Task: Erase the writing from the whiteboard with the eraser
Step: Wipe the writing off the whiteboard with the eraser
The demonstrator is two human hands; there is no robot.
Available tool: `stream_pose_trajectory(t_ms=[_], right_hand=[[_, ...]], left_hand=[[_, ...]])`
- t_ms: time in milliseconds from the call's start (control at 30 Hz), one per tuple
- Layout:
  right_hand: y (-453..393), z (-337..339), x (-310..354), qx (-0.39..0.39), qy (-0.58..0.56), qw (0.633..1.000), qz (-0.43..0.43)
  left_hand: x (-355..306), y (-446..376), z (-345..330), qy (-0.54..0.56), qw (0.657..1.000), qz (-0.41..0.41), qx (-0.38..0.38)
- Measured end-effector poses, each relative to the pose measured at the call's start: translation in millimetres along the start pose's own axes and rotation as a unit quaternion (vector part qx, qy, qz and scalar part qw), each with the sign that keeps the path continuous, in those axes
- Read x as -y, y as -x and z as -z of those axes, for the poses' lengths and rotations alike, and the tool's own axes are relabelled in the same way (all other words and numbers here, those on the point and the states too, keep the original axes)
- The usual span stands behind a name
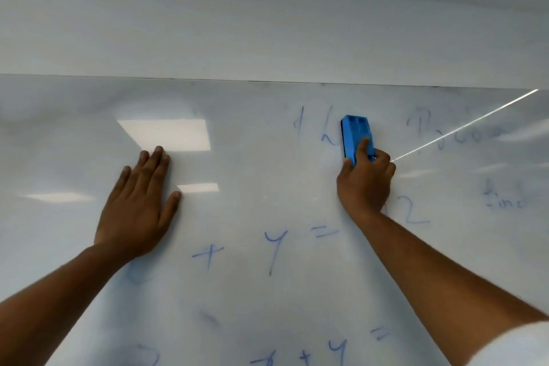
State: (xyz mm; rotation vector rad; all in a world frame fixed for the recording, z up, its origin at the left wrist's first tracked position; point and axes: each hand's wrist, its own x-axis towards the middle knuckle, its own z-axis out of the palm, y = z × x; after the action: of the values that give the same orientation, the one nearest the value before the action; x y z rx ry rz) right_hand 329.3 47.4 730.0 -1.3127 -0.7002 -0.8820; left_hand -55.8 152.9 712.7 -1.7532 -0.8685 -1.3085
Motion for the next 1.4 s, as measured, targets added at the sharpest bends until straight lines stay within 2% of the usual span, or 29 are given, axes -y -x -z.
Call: stream_pose_trajectory(t_ms=[33,100,167,200,233,267,333,400,433,467,533,600,633,667,700,767,833,867,900,933,1000,1033,1067,1100,1167,1233,1267,1333,1400], right_hand=[[8.8,0.1,3.1,-0.012,0.001,1.000,0.013],[33.7,-2.9,11.2,-0.014,-0.023,0.983,0.184],[46.3,-10.5,6.2,0.005,-0.024,0.914,0.405],[42.5,-11.9,3.5,0.013,-0.010,0.887,0.461],[31.6,-12.6,-0.3,0.015,-0.006,0.889,0.457],[17.6,-13.3,-5.5,0.001,-0.011,0.919,0.394],[-13.0,-11.8,-16.0,-0.030,-0.030,0.984,0.175],[-35.4,-10.1,-24.7,-0.048,-0.054,0.997,-0.033],[-37.2,-10.2,-24.4,-0.052,-0.062,0.995,-0.066],[-32.7,-10.6,-20.3,-0.059,-0.073,0.995,-0.036],[-8.9,-15.4,-16.7,-0.053,-0.094,0.980,0.169],[8.2,-19.8,-27.2,-0.022,-0.074,0.921,0.381],[2.7,-19.1,-33.9,-0.013,-0.067,0.902,0.426],[-7.3,-19.2,-41.0,-0.017,-0.066,0.907,0.416],[-19.4,-18.5,-46.4,-0.033,-0.065,0.930,0.359],[-43.9,-15.5,-49.3,-0.059,-0.062,0.982,0.169],[-51.5,-13.8,-40.2,-0.064,-0.068,0.995,0.021],[-46.2,-14.0,-30.8,-0.064,-0.083,0.994,0.018],[-36.2,-14.9,-20.0,-0.064,-0.101,0.991,0.067],[-22.2,-17.2,-10.7,-0.055,-0.111,0.979,0.163],[3.0,-23.9,-5.8,-0.033,-0.093,0.915,0.391],[0.9,-24.8,-9.3,-0.030,-0.080,0.885,0.457],[-10.4,-24.5,-14.9,-0.033,-0.080,0.880,0.468],[-26.2,-25.5,-18.6,-0.042,-0.084,0.903,0.419],[-62.8,-22.3,-28.5,-0.072,-0.060,0.972,0.217],[-85.4,-22.3,-30.0,-0.077,-0.050,0.995,0.049],[-84.6,-22.8,-22.9,-0.074,-0.055,0.995,0.029],[-62.7,-24.6,-4.0,-0.059,-0.091,0.988,0.112],[-26.6,-28.2,7.9,-0.033,-0.110,0.953,0.281]], left_hand=[[1.6,-0.9,2.1,0.004,1.000,0.007,0.001],[0.1,-2.4,4.6,0.013,1.000,0.019,0.006],[-12.6,-1.5,3.2,0.020,0.999,0.042,0.000],[-18.6,-1.2,2.4,0.023,0.998,0.058,-0.005],[-25.4,-1.1,1.3,0.023,0.997,0.071,-0.010],[-33.5,-3.4,-0.2,0.022,0.996,0.080,-0.014],[-49.9,-9.8,-3.2,0.020,0.996,0.081,-0.017],[-64.4,-18.1,-7.6,0.011,0.998,0.059,-0.015],[-70.0,-23.2,-10.0,0.008,0.999,0.050,-0.014],[-74.4,-28.8,-10.5,0.008,0.999,0.043,-0.015],[-84.3,-40.0,-13.0,0.004,0.999,0.037,-0.011],[-94.3,-48.5,-18.0,0.006,0.999,0.039,-0.004],[-97.6,-50.8,-19.9,0.010,0.999,0.043,-0.003],[-100.0,-51.0,-22.0,0.013,0.999,0.045,-0.004],[-101.7,-50.7,-24.9,0.011,0.999,0.043,-0.010],[-102.8,-48.6,-29.8,-0.002,0.999,0.037,-0.026],[-101.9,-47.2,-32.1,-0.012,0.999,0.036,-0.039],[-101.6,-47.6,-34.1,-0.015,0.998,0.036,-0.041],[-101.1,-48.4,-34.8,-0.017,0.998,0.034,-0.042],[-100.9,-49.0,-34.8,-0.019,0.998,0.032,-0.042],[-101.3,-48.7,-34.7,-0.022,0.999,0.029,-0.039],[-101.9,-48.0,-34.6,-0.024,0.999,0.029,-0.038],[-103.1,-46.4,-35.1,-0.025,0.998,0.031,-0.038],[-102.1,-46.4,-34.7,-0.027,0.998,0.031,-0.041],[-104.0,-45.6,-35.4,-0.026,0.998,0.030,-0.048],[-102.8,-46.2,-37.3,-0.030,0.997,0.030,-0.058],[-102.2,-47.2,-38.0,-0.032,0.997,0.031,-0.062],[-101.8,-48.3,-38.3,-0.035,0.997,0.032,-0.059],[-102.2,-47.1,-38.3,-0.036,0.997,0.033,-0.055]])
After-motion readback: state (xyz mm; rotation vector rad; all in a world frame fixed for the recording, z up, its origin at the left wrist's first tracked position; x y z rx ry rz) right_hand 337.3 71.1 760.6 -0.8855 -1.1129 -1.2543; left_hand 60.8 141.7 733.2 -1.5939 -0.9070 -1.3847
